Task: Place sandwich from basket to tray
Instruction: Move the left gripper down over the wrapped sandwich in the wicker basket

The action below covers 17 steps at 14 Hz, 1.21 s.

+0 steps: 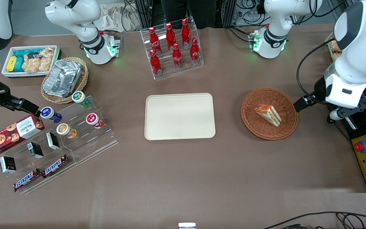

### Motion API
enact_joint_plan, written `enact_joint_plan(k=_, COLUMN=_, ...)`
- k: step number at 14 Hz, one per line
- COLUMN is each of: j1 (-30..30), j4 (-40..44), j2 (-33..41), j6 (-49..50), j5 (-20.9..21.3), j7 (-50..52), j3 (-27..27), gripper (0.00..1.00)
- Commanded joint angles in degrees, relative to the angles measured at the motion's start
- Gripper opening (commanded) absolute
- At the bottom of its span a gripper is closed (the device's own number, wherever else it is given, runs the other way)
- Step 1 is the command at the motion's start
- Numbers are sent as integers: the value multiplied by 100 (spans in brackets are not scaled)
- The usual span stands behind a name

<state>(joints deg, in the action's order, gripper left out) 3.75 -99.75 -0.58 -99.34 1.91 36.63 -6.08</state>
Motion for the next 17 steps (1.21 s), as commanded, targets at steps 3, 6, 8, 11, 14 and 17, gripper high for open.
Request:
enact_joint_plan(k=3, j1=65, j4=-1159, j2=418, j6=-286, j5=143, j7=1364, j3=-16, gripper=100)
enact_joint_plan(k=6, j1=65, j4=-1914, j2=506, j6=-804, j5=151, j7=2004, j3=-16, gripper=100)
enact_joint_plan(k=8, j1=74, j4=-2424, j2=515, j6=-1217, j5=143, j7=2190, j3=-34, gripper=100)
enact_joint_plan(k=11, j1=117, j4=-3013, j2=401, j6=-1963, j5=116, j7=2586, j3=-43, gripper=100)
enact_joint_plan(k=14, j1=232, j4=-3638, j2=348, j6=-2825, j5=107, j7=2831, j3=-43, gripper=100)
enact_joint_plan(k=17, j1=223, j4=-4419, j2=330, j6=-4028, j5=55, j7=2938, j3=-43, gripper=100)
